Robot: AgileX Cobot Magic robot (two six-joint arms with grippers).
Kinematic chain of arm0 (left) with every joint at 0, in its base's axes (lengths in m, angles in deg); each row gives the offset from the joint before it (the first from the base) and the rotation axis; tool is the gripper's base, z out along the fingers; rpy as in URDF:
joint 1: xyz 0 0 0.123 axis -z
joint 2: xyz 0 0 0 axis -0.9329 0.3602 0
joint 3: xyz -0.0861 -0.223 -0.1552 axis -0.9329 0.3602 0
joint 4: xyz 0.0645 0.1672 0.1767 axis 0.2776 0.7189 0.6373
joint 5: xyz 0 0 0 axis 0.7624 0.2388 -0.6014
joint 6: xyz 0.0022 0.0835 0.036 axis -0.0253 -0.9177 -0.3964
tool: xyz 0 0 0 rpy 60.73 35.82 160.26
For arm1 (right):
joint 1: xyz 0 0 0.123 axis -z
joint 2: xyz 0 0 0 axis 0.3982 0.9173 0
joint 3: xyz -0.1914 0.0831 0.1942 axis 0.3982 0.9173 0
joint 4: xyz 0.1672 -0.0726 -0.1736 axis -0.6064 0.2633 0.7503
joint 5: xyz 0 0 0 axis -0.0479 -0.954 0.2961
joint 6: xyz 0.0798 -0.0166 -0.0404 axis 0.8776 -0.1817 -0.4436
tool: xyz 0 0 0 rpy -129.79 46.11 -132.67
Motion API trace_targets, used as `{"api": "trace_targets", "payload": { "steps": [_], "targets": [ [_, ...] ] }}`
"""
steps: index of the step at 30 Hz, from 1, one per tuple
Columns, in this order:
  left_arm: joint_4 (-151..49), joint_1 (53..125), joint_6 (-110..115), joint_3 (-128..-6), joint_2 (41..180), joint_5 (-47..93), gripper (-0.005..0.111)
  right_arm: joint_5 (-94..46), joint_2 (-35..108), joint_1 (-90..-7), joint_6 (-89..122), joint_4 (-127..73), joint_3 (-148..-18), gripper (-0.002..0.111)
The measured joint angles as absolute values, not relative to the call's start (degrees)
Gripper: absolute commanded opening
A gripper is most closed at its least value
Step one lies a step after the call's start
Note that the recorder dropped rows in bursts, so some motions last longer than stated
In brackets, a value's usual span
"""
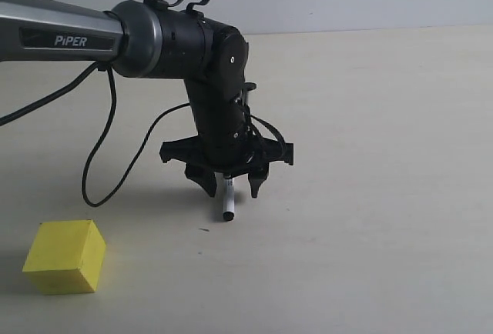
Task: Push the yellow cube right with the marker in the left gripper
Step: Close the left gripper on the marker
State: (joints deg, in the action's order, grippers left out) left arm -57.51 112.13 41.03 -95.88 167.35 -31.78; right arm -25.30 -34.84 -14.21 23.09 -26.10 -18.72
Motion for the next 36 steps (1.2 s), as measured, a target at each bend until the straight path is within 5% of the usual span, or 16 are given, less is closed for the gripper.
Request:
{"api": "trace_targets", "payload": {
  "steps": [12,20,36],
  "targets": [
    [-57.51,112.13,41.03,-95.88,167.35,-33.22,0.058,-25.30,-34.84,-14.21,23.09,-26.10,-18.72,0.000],
    [-57.51,112.13,41.03,-95.88,167.35,-33.22,0.026,-25.30,-34.84,-14.21,23.09,-26.10,-18.72,0.000],
    [-57.51,112.13,41.03,-95.88,168.27,-33.45,0.026,-25.30,-34.84,-14.21,23.09,-26.10,-18.72,0.000]
  ]
}}
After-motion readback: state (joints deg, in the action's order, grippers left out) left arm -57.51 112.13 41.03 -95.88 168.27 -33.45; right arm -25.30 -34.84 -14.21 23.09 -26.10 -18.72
